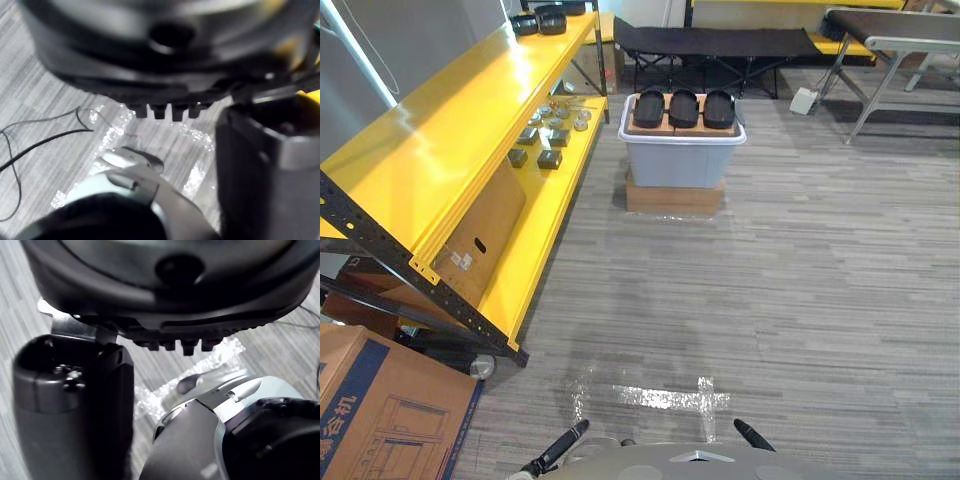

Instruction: Walk over and take three plastic housings, then place them on the shelf

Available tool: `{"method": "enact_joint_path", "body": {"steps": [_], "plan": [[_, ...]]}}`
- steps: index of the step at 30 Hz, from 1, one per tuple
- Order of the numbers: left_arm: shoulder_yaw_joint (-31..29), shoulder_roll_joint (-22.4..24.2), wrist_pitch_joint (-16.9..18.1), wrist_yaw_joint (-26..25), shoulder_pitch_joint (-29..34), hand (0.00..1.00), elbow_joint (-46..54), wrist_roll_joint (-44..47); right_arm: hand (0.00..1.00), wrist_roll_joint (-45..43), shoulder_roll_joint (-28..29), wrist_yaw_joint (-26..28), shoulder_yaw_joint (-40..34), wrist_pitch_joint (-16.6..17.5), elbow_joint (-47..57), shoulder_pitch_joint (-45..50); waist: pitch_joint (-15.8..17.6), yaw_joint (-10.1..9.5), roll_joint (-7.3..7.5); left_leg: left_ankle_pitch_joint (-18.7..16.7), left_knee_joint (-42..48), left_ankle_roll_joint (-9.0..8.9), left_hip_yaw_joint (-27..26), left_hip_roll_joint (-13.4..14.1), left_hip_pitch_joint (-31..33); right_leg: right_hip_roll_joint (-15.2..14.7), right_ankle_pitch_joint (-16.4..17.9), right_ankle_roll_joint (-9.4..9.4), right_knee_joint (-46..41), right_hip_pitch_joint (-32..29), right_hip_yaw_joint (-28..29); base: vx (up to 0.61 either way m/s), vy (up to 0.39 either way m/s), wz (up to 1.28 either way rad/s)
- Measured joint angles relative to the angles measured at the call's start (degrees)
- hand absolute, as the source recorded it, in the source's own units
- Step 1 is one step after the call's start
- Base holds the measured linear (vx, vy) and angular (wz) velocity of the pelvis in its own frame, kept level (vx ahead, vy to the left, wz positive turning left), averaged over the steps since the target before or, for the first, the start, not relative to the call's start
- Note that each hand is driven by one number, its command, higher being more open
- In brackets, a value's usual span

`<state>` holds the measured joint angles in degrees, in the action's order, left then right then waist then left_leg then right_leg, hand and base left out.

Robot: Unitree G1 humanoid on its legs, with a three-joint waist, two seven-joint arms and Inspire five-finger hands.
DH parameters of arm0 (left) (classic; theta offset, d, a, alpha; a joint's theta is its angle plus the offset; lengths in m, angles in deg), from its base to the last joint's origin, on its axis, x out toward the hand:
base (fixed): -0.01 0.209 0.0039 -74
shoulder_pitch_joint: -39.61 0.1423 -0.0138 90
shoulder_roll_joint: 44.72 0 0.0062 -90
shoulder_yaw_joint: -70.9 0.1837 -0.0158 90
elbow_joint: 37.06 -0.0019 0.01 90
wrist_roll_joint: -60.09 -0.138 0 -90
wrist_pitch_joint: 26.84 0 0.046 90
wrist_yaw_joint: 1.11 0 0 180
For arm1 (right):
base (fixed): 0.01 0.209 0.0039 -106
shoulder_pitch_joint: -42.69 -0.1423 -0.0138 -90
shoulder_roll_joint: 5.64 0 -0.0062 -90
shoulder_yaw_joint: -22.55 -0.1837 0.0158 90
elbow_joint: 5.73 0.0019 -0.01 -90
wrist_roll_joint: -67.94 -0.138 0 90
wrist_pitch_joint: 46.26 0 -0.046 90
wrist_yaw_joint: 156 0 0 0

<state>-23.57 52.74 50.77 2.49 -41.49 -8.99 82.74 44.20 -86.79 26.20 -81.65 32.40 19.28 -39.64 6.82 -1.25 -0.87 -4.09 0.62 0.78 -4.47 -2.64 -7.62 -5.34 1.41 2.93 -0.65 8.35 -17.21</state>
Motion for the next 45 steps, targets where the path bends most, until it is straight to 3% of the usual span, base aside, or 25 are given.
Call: {"method": "enact_joint_path", "body": {"steps": [7,11,16,26,35,40,42,45], "plan": [[1.45,0.15,3.71,2.73,-3.03,1.0,8.05,0.55,1.0,0.27,1.37,1.24,3.58,5.4,4.85,-3.6,0.75,0.01,1.68,2.3,-4.1,-0.02,0.53,-0.1,-1.68,0.33,-0.43,0.62,1.94,0.64,-0.73,0.02,-0.004,0.02],[2.64,2.15,4.18,4.73,-5.61,1.0,11.02,4.28,1.0,-1.46,3.1,1.31,4.98,8.33,7.6,-8.02,0.76,0.03,1.68,2.46,-4.82,-0.24,0.47,-0.22,-1.95,0.29,-0.59,0.88,2.36,0.67,-0.75,0.0,0.0,0.0],[3.6,2.78,6.06,4.05,-6.21,1.0,11.44,5.36,1.0,-6.09,3.2,1.65,5.17,9.58,9.03,-9.73,0.85,0.03,1.77,2.15,-4.83,-0.72,0.51,-0.21,-2.09,0.27,-0.58,0.9,2.52,0.83,-1.1,0.0,0.0,0.0],[3.4,3.12,7.26,3.15,-3.77,1.0,12.49,5.98,1.0,-6.95,4.81,2.38,3.46,9.58,9.0,-7.82,1.6,0.05,2.17,1.3,-3.77,-1.98,0.23,-0.32,-2.82,-0.15,-0.52,0.95,1.65,1.66,-1.15,-0.02,0.0,-0.01],[1.55,3.59,7.27,2.89,-1.31,1.0,13.36,5.93,1.0,-8.52,5.18,2.11,3.55,9.57,9.13,-5.05,1.46,0.07,1.98,2.69,-5.16,0.13,-0.31,-0.62,-2.94,-0.33,-0.54,0.92,1.62,1.12,-1.1,-0.07,-0.007,-0.02],[1.28,3.64,7.29,2.9,0.14,1.0,14.37,5.78,1.0,-8.38,5.17,0.68,3.5,9.49,9.23,-4.22,1.48,-0.09,2.09,2.4,-5.4,0.2,-1.48,-0.72,-3.01,-0.45,-0.67,1.16,1.31,0.44,-0.02,-0.02,0.008,-0.12],[1.37,3.46,7.26,2.95,-0.02,1.0,14.64,3.26,1.0,-8.58,5.22,-0.35,3.5,9.53,9.51,-4.37,1.67,-0.13,2.22,1.22,-4.58,0.8,-2.2,-0.73,-2.77,-1.32,1.64,1.21,-3.93,-2.06,0.67,0.01,0.038,-0.22],[1.57,3.52,7.29,2.83,-0.7,1.0,14.95,1.57,1.0,-9.84,4.71,-0.9,3.59,10.5,10.02,-5.84,3.78,0.01,1.6,-1.22,-0.91,2.71,-4.44,0.19,-3.26,-3.99,3.79,2.21,-24.55,-11.0,0.29,0.01,0.074,-0.38]]}}
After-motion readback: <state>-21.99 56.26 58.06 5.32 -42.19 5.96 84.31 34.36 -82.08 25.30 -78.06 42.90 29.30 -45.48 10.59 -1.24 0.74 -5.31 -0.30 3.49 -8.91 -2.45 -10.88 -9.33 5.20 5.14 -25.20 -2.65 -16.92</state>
